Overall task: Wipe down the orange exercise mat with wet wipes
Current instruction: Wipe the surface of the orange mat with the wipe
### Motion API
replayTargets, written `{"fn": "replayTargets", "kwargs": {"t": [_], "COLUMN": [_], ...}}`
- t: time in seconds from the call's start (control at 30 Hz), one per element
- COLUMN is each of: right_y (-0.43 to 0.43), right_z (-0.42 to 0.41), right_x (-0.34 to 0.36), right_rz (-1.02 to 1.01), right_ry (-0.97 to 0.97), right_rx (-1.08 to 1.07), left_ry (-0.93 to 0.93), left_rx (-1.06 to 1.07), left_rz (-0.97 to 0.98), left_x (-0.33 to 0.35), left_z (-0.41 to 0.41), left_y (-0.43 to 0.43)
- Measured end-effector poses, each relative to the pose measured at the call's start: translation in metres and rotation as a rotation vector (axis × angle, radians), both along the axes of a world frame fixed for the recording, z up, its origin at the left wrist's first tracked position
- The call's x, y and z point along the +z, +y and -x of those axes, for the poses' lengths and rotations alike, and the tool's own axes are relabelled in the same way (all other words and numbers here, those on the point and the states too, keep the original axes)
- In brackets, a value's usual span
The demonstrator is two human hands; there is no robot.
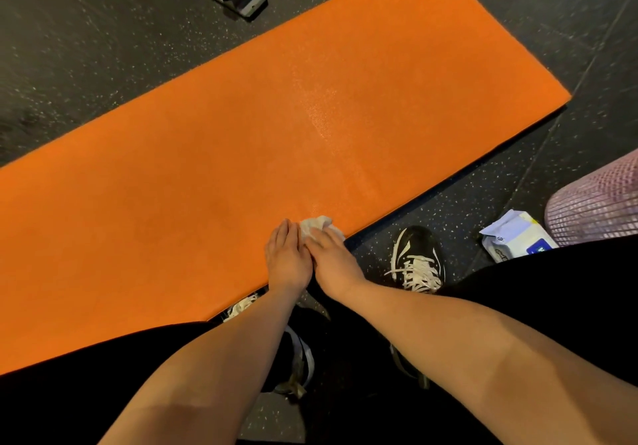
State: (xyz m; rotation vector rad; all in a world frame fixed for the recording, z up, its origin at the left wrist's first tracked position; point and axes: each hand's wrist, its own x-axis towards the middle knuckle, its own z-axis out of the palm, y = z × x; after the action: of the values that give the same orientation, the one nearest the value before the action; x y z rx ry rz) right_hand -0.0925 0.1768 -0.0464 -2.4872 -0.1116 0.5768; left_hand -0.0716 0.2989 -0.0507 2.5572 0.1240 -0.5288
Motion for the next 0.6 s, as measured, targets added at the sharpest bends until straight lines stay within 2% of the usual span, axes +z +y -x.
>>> {"fn": "replayTargets", "kwargs": {"t": [0.1,0.2,0.27,0.47,0.53,0.6], "right_y": [-0.014,-0.041,-0.043,-0.010,-0.014,-0.024], "right_z": [-0.006,-0.018,-0.019,-0.005,-0.010,-0.020], "right_x": [-0.003,-0.007,-0.007,-0.003,-0.009,-0.013], "right_rz": [-0.005,0.106,0.145,-0.050,-0.039,0.017], "right_ry": [-0.038,-0.074,-0.055,-0.014,-0.022,-0.014], "right_rx": [0.054,-0.144,-0.196,0.092,0.098,0.015], "left_ry": [0.001,0.005,0.008,0.027,0.035,0.031], "left_rx": [-0.005,-0.023,-0.024,0.015,0.019,0.009], "left_rz": [0.024,-0.004,-0.025,-0.008,-0.004,-0.015], "left_x": [0.000,0.000,0.001,0.000,0.000,0.001], "left_z": [0.002,0.001,0.001,-0.002,-0.003,-0.005], "left_y": [0.003,0.003,0.002,0.000,0.002,0.004]}}
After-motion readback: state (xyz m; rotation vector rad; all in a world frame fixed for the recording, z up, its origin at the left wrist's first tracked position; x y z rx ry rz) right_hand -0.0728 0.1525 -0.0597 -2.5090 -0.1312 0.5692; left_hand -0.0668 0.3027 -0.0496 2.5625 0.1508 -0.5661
